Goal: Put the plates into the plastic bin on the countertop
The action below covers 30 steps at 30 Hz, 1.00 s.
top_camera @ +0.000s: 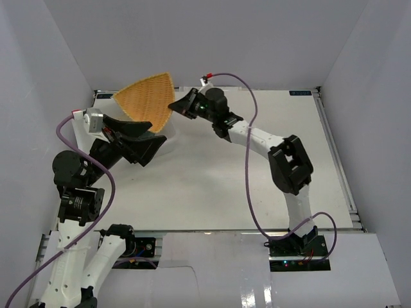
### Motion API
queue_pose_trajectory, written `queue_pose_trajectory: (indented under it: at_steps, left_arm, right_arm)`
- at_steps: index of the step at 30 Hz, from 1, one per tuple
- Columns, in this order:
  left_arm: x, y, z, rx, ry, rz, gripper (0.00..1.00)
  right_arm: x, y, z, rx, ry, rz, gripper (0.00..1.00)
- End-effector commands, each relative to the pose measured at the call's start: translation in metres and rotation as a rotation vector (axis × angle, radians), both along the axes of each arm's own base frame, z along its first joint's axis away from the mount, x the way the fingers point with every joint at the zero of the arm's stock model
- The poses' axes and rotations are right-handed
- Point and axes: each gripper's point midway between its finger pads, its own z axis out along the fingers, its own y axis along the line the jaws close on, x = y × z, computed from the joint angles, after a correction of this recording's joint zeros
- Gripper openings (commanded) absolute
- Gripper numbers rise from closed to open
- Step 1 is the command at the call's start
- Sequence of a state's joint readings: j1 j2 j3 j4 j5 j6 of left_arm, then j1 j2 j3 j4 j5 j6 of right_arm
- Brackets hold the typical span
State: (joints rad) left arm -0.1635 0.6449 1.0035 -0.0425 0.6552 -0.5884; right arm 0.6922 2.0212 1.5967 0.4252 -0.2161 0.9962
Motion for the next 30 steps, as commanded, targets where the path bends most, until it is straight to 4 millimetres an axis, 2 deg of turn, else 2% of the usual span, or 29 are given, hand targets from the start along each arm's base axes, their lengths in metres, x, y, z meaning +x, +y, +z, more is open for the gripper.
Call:
queue_pose_trajectory:
  at_steps: [1,2,4,5,6,7,8,10,14,16,17,18,20,21,22,23,24,25,26,27,28,29,30]
  left_arm:
    - [0.013,0.002,-0.004,0.0,0.009,0.05,0.98]
    - [0.013,0.001,-0.007,0.009,0.012,0.05,0.98]
    - [0.017,0.002,-0.011,0.016,0.021,0.073,0.98]
    - [0.017,0.003,-0.012,0.02,0.022,0.082,0.98]
    - [0.019,0.004,-0.017,0.036,0.032,0.094,0.98]
    - [0.022,0.008,-0.015,0.034,0.033,0.129,0.98]
    - [0.023,0.01,-0.017,0.038,0.045,0.143,0.98]
    - [0.027,0.014,-0.017,0.041,0.049,0.182,0.98]
    - [0.028,0.015,-0.022,0.041,0.067,0.185,0.98]
    - [0.028,0.014,-0.024,0.041,0.076,0.18,0.98]
    - [0.029,0.013,-0.025,0.042,0.078,0.175,0.98]
    - [0.029,0.012,-0.026,0.043,0.085,0.173,0.98]
    - [0.03,0.012,-0.025,0.041,0.088,0.174,0.98]
    - [0.029,0.013,-0.024,0.039,0.086,0.175,0.98]
    - [0.03,0.014,-0.023,0.036,0.086,0.184,0.98]
    - [0.029,0.015,-0.022,0.036,0.09,0.19,0.98]
    - [0.03,0.018,-0.02,0.033,0.09,0.21,0.98]
    - [0.03,0.02,-0.019,0.032,0.09,0.219,0.98]
    - [0.031,0.021,-0.021,0.037,0.103,0.23,0.98]
    - [0.03,0.023,-0.016,0.035,0.1,0.241,0.98]
    - [0.032,0.026,-0.014,0.035,0.104,0.26,0.98]
    - [0.036,0.028,-0.018,0.043,0.13,0.276,0.98]
    - [0.037,0.03,-0.018,0.048,0.132,0.291,0.98]
  right_arm:
    - [-0.003,0.047,0.041,0.092,-0.007,-0.004,0.08]
    - [0.003,0.064,0.041,0.102,-0.008,-0.001,0.08]
    - [-0.001,0.085,0.032,0.09,0.031,0.001,0.08]
    - [0.002,0.095,0.014,0.071,0.057,-0.006,0.08]
    - [0.003,0.101,0.026,0.091,0.045,-0.012,0.08]
    - [0.004,0.106,0.02,0.086,0.068,-0.035,0.08]
    - [0.006,0.11,0.008,0.08,0.089,-0.044,0.08]
    - [0.007,0.113,0.0,0.096,0.123,-0.056,0.08]
    - [0.021,0.115,-0.024,0.093,0.16,-0.132,0.08]
    - [0.025,0.118,-0.03,0.095,0.167,-0.147,0.13]
    - [0.025,0.119,-0.032,0.09,0.17,-0.155,0.16]
    - [0.024,0.12,-0.032,0.092,0.169,-0.149,0.27]
    - [0.022,0.122,-0.032,0.095,0.168,-0.134,0.39]
    - [0.019,0.122,-0.032,0.093,0.17,-0.122,0.49]
    - [0.017,0.12,-0.03,0.098,0.167,-0.117,0.54]
    - [0.012,0.116,-0.03,0.091,0.169,-0.112,0.63]
    - [0.008,0.115,-0.025,0.104,0.154,-0.102,0.67]
    - [0.004,0.11,-0.007,0.117,0.131,-0.096,0.7]
    - [0.001,0.106,-0.013,0.097,0.132,-0.097,0.73]
    - [-0.001,0.103,-0.008,0.093,0.119,-0.094,0.79]
    - [-0.006,0.096,0.012,0.1,0.081,-0.087,0.83]
    - [-0.011,0.094,0.016,0.097,0.069,-0.078,0.87]
    - [-0.015,0.09,0.007,0.073,0.075,-0.073,0.96]
